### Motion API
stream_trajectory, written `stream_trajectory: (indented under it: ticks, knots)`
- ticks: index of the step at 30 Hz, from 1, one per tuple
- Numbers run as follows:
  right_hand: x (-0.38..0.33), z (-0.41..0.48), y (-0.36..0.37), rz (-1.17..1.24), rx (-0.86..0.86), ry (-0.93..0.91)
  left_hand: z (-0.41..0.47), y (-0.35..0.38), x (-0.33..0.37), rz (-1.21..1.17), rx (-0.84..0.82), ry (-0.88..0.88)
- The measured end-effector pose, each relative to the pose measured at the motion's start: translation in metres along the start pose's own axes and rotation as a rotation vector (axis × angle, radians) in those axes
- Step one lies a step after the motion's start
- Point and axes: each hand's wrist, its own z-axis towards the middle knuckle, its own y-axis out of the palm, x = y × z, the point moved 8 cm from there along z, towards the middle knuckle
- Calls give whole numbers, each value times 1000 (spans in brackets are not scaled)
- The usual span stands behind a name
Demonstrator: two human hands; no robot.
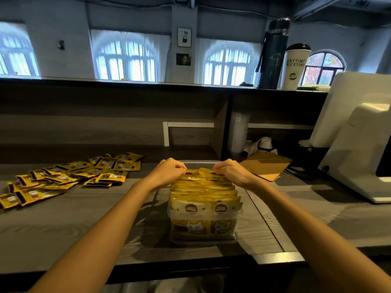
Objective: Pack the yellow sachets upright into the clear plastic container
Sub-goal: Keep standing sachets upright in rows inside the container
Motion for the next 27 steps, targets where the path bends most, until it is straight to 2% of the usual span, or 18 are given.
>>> stream_trajectory:
  ticks: [9, 12, 15, 19, 24, 27]
  knots:
    - [2, -3, 2, 3, 15, 46, -3, 4, -4, 159, -43, -7]
    - [0, -6, -1, 20, 50, 53, -2, 2, -4, 76, -35, -12]
    - [-4, -7, -4, 27, 80, 73, -3, -6, 0, 2, 26, -4]
    - [-20, -4, -6, -34, 127, 49, -4, -19, 5, 16, 118, 19]
    - [-76, -4, -4, -227, 360, -171, -17, -59, 5, 88, 302, 5]
    - [-124, -4, 18, -200, 432, -276, -40, -94, -6, 122, 483, -49]
